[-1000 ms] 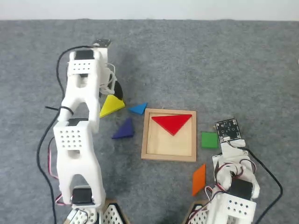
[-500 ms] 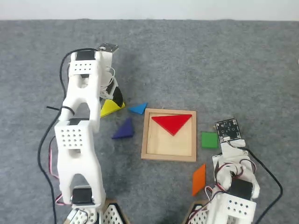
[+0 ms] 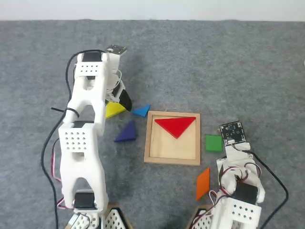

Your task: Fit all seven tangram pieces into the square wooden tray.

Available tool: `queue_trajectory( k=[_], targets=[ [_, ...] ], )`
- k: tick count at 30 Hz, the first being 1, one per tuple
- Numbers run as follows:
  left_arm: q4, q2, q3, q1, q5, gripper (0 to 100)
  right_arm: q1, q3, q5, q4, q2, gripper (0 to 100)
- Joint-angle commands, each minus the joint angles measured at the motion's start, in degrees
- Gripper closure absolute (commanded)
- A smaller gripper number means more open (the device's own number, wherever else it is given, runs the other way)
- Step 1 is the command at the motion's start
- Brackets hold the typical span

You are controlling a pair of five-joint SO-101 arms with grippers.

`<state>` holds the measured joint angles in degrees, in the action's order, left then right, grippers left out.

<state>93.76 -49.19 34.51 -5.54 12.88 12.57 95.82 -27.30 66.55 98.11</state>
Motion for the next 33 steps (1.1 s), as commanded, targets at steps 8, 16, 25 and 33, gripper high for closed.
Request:
queue_trajectory(
  k=[8, 16, 25, 33],
  targets=[
    [-3.08, -2.9, 0.4, -1.14, 0.7, 68, 0.4, 0.88, -0.44, -0.04, 0.75, 93.3],
    [-3.16, -2.9, 2.59, -1.14, 0.7, 73, 0.4, 0.88, -0.44, -0.04, 0.75, 93.3],
    [-2.64, -2.9, 4.53, -1.14, 0.7, 75, 0.4, 0.88, -0.44, -0.04, 0.75, 93.3],
    [3.52, -2.9, 12.09, -1.14, 0.7, 76, 0.4, 0.88, -0.44, -0.04, 0.75, 93.3]
  ],
)
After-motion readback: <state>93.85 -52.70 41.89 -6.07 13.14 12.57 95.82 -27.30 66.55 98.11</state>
